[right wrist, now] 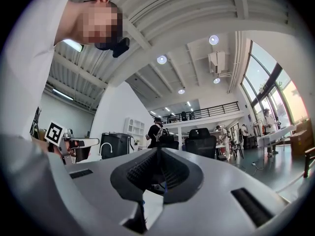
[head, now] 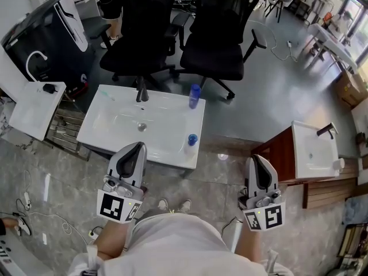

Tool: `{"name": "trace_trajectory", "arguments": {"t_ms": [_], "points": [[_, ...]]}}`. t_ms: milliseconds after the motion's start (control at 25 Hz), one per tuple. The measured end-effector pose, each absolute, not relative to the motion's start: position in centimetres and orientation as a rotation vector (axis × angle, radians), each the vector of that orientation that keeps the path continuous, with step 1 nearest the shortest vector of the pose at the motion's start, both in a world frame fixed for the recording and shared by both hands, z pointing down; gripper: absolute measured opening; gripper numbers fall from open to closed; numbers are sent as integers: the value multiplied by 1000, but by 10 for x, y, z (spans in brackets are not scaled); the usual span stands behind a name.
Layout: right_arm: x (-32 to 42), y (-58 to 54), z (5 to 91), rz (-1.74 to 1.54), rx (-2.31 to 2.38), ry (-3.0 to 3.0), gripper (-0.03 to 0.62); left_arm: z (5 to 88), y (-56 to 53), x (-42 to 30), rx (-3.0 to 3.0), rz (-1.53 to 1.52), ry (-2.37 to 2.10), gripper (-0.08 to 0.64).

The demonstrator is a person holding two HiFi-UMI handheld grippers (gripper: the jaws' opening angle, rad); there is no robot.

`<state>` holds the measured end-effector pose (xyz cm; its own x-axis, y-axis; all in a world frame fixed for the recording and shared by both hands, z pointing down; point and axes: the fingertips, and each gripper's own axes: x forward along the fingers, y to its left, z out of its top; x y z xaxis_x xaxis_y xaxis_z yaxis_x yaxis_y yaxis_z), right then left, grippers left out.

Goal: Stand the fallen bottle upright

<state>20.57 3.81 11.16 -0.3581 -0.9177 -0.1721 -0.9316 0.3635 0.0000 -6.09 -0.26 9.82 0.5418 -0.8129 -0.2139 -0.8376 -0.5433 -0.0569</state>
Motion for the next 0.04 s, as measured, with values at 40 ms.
{"name": "trace_trajectory", "arguments": {"t_ms": [40], "points": [[206,38,112,141,-1687,2470,49,98,-3,-61,-2621,243,1414,15]]}}
